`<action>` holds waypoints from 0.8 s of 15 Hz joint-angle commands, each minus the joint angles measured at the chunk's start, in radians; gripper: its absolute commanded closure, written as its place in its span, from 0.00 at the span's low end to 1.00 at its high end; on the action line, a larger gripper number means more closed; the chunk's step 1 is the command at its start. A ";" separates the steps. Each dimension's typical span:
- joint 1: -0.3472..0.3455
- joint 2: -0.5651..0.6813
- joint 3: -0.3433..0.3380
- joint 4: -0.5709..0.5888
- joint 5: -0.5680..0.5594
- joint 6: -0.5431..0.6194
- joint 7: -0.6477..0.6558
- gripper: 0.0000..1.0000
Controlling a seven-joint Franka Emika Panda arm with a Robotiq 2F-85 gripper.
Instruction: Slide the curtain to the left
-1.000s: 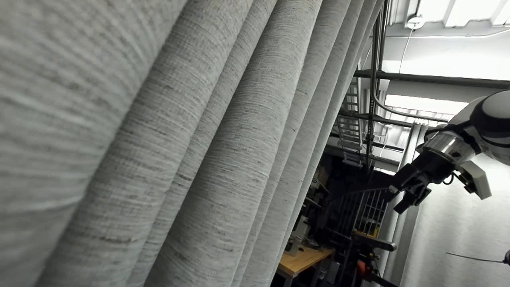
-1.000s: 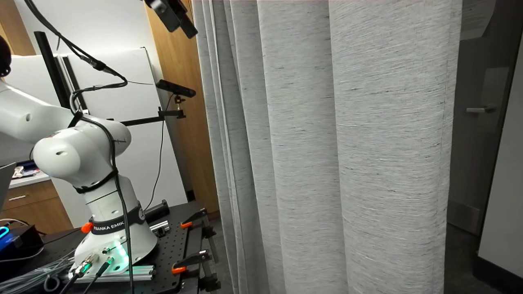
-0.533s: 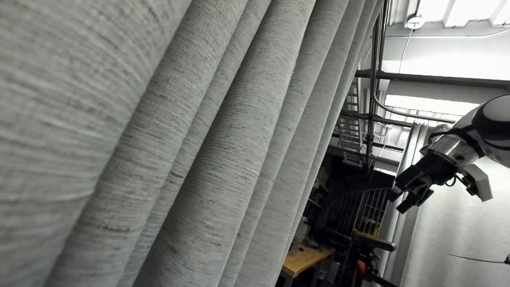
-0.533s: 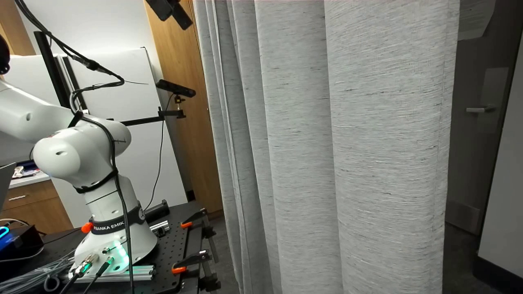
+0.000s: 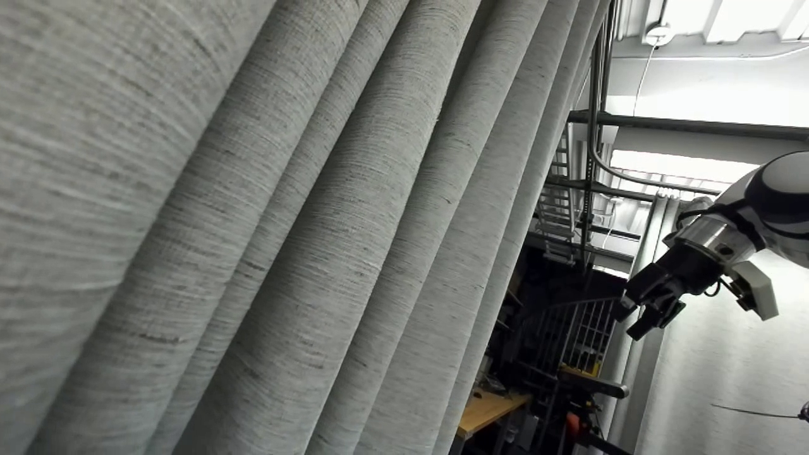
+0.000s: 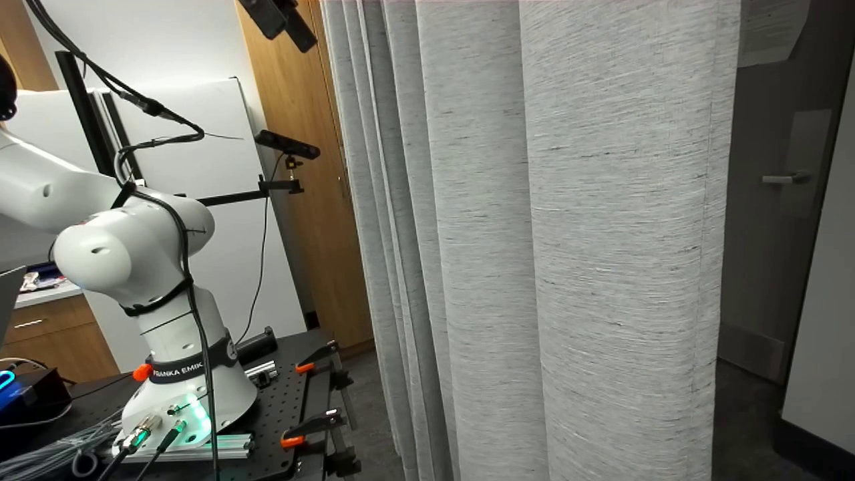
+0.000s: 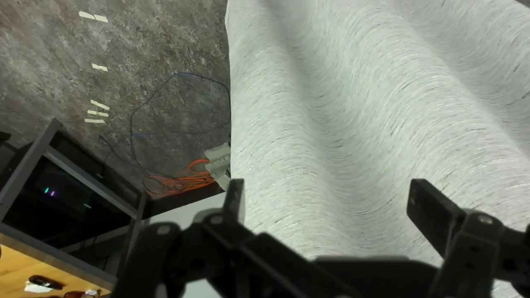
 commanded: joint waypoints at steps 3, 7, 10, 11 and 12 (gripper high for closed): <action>0.063 0.146 0.006 0.044 0.056 0.082 -0.034 0.00; 0.109 0.284 0.001 0.091 0.113 0.202 -0.058 0.00; 0.119 0.373 -0.005 0.132 0.163 0.282 -0.087 0.00; 0.116 0.395 -0.004 0.139 0.179 0.312 -0.100 0.00; 0.113 0.413 -0.002 0.148 0.193 0.335 -0.112 0.00</action>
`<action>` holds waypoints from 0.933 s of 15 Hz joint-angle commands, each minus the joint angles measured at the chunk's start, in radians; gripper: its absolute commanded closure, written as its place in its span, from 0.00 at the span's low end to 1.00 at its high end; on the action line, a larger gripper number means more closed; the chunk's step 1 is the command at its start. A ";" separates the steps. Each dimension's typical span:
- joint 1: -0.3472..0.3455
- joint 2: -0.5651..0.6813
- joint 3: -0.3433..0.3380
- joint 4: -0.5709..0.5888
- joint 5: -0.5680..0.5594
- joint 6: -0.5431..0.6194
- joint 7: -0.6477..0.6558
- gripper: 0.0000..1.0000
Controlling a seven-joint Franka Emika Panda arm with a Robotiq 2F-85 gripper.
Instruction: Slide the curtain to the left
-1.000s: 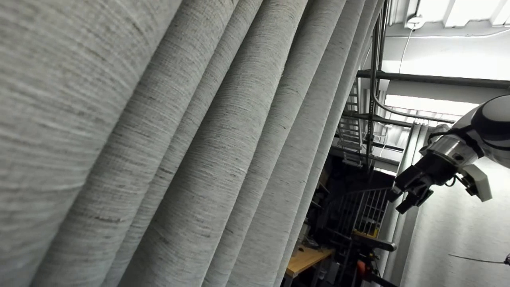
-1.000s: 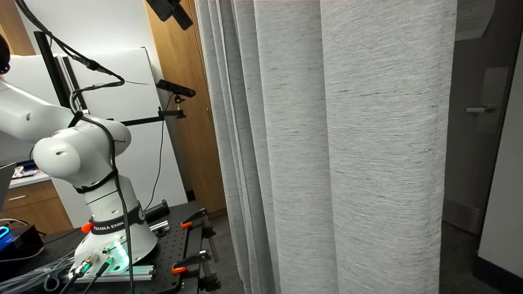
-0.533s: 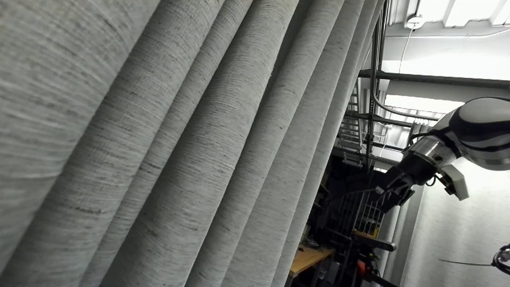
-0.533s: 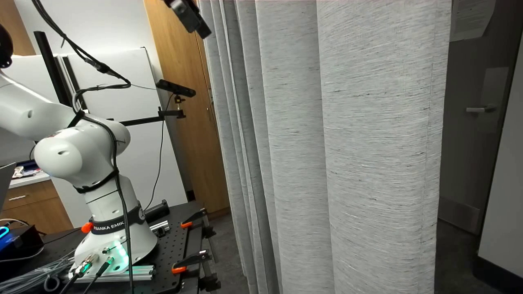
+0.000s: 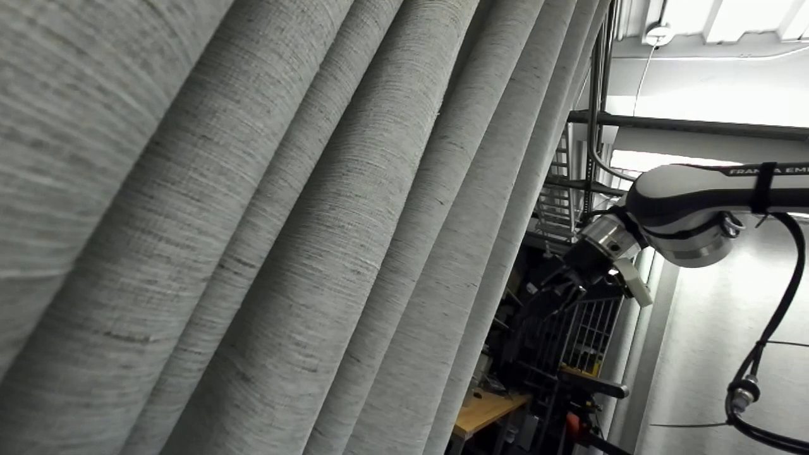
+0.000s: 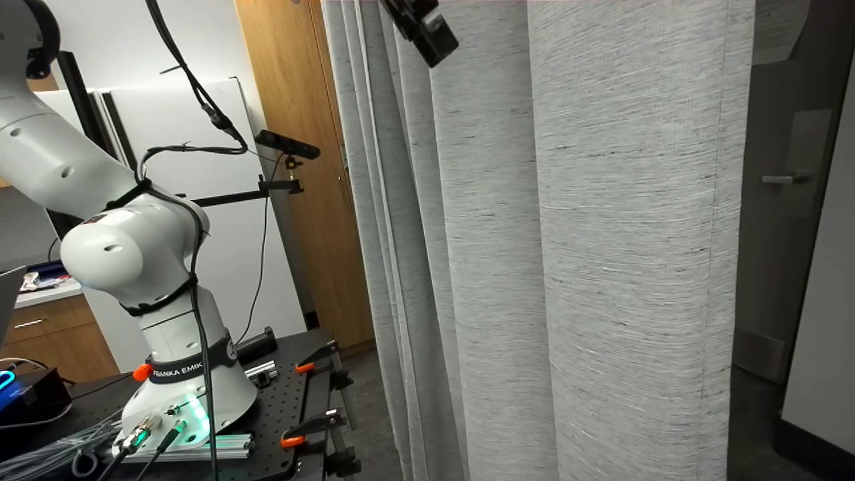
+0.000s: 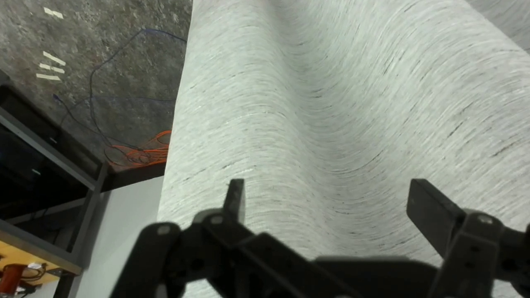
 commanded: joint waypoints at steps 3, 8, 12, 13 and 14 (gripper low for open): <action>0.003 0.113 -0.008 0.075 0.101 0.123 -0.096 0.00; 0.016 0.140 -0.004 0.069 0.176 0.236 -0.146 0.00; 0.041 0.159 -0.003 0.065 0.235 0.342 -0.178 0.00; 0.049 0.165 -0.004 0.065 0.247 0.367 -0.185 0.00; 0.056 0.171 -0.005 0.063 0.258 0.398 -0.196 0.00</action>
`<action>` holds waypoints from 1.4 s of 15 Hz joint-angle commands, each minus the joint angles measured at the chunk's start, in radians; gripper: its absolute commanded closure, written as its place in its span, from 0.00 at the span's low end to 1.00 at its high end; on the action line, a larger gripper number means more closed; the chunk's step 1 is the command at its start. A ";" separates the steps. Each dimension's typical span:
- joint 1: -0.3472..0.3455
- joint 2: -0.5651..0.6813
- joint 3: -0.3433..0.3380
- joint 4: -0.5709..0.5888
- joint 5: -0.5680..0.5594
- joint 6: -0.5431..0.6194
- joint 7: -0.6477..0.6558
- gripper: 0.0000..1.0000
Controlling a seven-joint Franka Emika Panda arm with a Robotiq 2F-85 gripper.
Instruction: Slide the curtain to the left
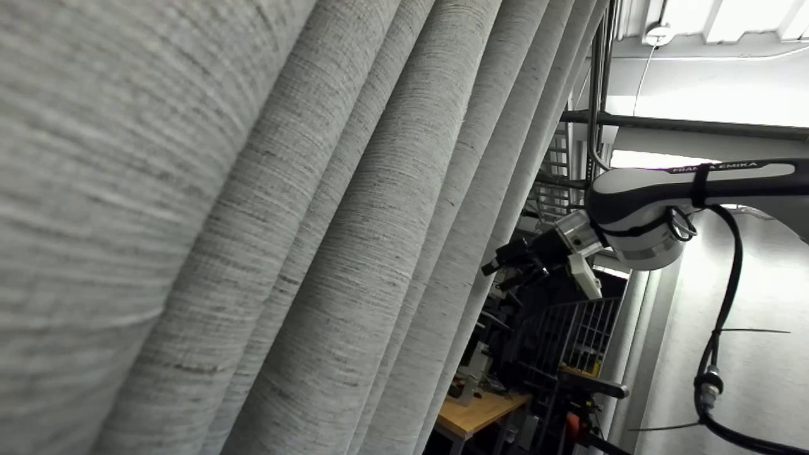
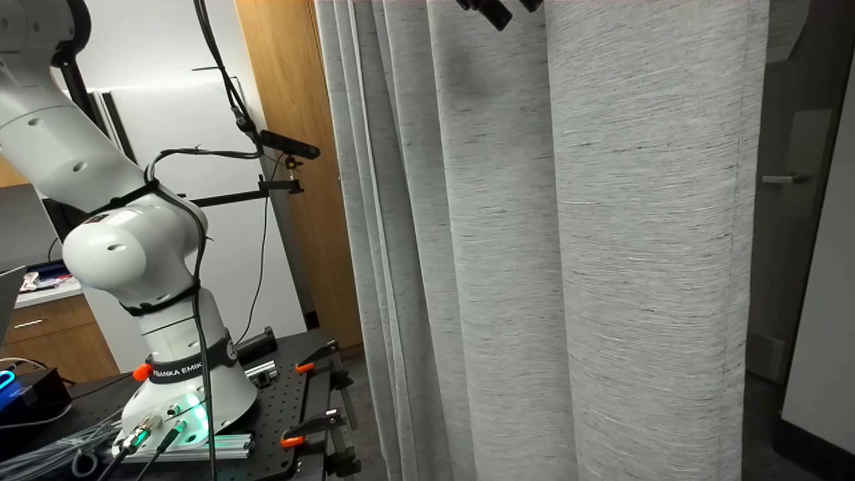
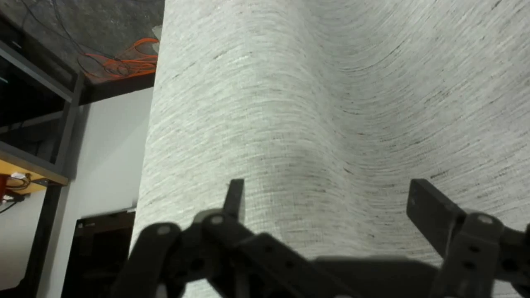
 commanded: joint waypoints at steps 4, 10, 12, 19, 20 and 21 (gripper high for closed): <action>0.057 0.061 -0.016 0.021 0.092 0.194 -0.091 0.00; 0.080 0.107 -0.043 0.041 0.132 0.303 -0.117 0.00; 0.089 0.117 -0.057 0.045 0.138 0.323 -0.125 0.00; 0.120 0.130 -0.094 0.042 0.158 0.339 -0.148 0.52; 0.123 0.130 -0.098 0.043 0.157 0.339 -0.148 0.61; 0.126 0.131 -0.101 0.044 0.156 0.339 -0.147 0.68</action>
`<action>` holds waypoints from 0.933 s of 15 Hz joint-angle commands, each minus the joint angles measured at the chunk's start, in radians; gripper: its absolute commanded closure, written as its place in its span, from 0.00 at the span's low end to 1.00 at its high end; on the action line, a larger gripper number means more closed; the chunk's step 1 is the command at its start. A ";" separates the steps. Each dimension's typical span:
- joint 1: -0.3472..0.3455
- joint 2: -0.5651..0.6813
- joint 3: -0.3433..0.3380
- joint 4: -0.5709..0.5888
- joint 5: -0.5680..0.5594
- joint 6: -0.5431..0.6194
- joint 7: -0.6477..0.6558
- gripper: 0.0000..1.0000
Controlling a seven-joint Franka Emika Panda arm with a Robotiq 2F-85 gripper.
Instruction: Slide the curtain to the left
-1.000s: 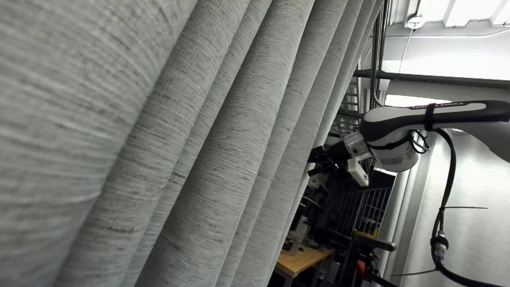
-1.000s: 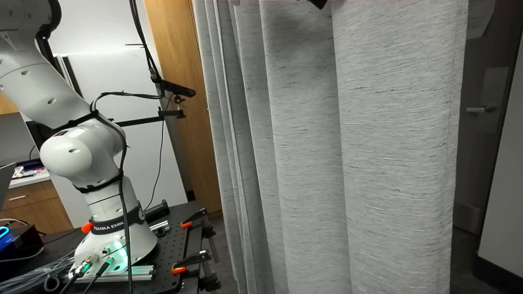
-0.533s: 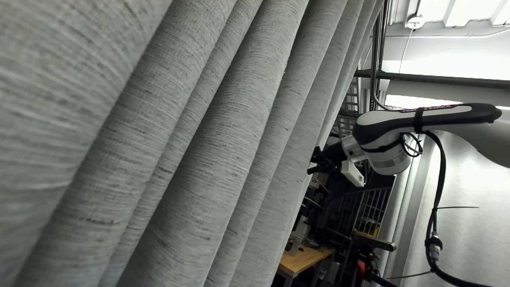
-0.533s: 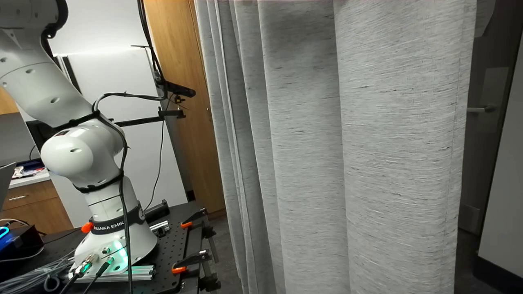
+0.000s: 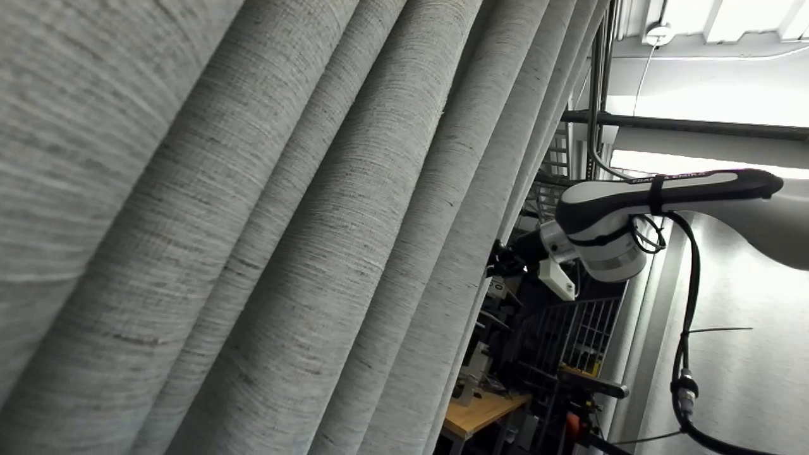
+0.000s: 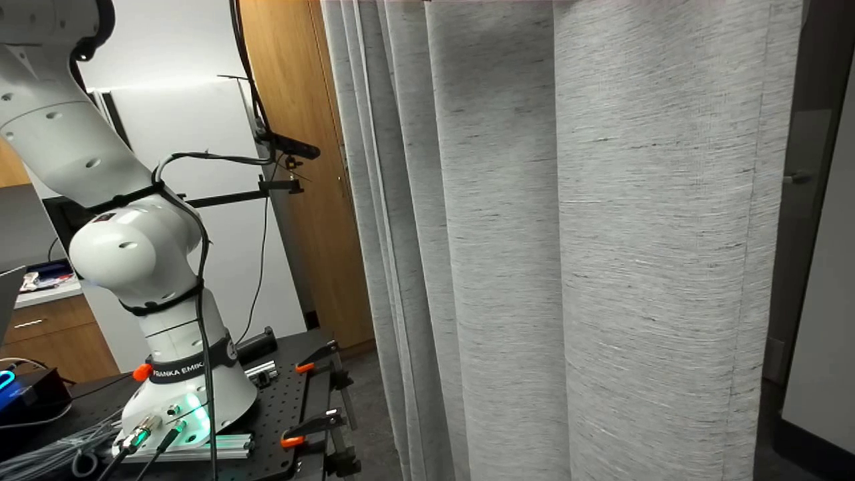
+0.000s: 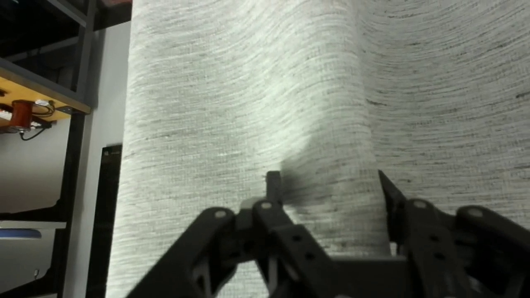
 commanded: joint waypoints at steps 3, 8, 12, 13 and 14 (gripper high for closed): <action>0.038 0.013 -0.029 0.032 0.037 0.011 -0.034 0.90; 0.028 -0.049 0.028 0.002 -0.008 -0.022 0.012 1.00; 0.014 -0.170 0.150 -0.101 -0.041 -0.049 0.047 1.00; 0.023 -0.210 0.179 -0.135 -0.047 -0.059 0.053 1.00; 0.042 -0.253 0.204 -0.173 -0.047 -0.079 0.044 1.00</action>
